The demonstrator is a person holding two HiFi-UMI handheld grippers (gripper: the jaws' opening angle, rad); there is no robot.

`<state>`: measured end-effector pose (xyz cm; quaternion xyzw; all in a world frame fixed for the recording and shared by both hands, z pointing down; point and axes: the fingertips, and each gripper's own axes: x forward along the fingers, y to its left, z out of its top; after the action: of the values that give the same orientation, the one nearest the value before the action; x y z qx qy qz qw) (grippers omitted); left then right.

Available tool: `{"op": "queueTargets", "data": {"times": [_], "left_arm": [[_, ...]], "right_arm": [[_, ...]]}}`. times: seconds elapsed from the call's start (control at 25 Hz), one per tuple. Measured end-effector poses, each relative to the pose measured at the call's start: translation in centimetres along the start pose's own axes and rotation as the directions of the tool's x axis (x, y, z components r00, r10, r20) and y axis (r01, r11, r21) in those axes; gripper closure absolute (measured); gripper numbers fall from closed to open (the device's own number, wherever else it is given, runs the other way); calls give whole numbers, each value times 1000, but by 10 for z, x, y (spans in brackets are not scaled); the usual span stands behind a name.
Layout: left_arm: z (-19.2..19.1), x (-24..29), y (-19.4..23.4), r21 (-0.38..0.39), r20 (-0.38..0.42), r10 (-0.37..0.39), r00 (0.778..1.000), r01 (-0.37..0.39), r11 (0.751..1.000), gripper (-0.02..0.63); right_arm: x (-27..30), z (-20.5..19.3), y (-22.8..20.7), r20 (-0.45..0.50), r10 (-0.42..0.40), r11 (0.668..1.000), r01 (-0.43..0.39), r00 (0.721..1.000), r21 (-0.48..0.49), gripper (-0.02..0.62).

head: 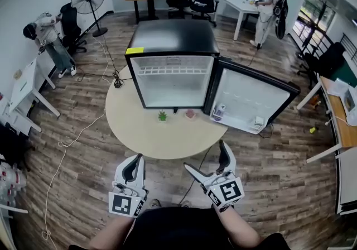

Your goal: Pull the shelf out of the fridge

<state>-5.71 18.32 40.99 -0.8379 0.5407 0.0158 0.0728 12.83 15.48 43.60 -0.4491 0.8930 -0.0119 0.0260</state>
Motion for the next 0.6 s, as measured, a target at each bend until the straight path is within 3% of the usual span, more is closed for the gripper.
{"op": "queueTargets", "data": {"times": [0.48,0.6], "left_arm": [[-13,30,21,20,-48,55,997,-54,998,607],[-15,49,38,14,-18,51,999,-51,999,607]], "right_arm": [[34,-18,-40,-46,10,1000,-10,999,6,-3],[52,-18,-47,-52,1,1000,-1,999,1,-3]]}}
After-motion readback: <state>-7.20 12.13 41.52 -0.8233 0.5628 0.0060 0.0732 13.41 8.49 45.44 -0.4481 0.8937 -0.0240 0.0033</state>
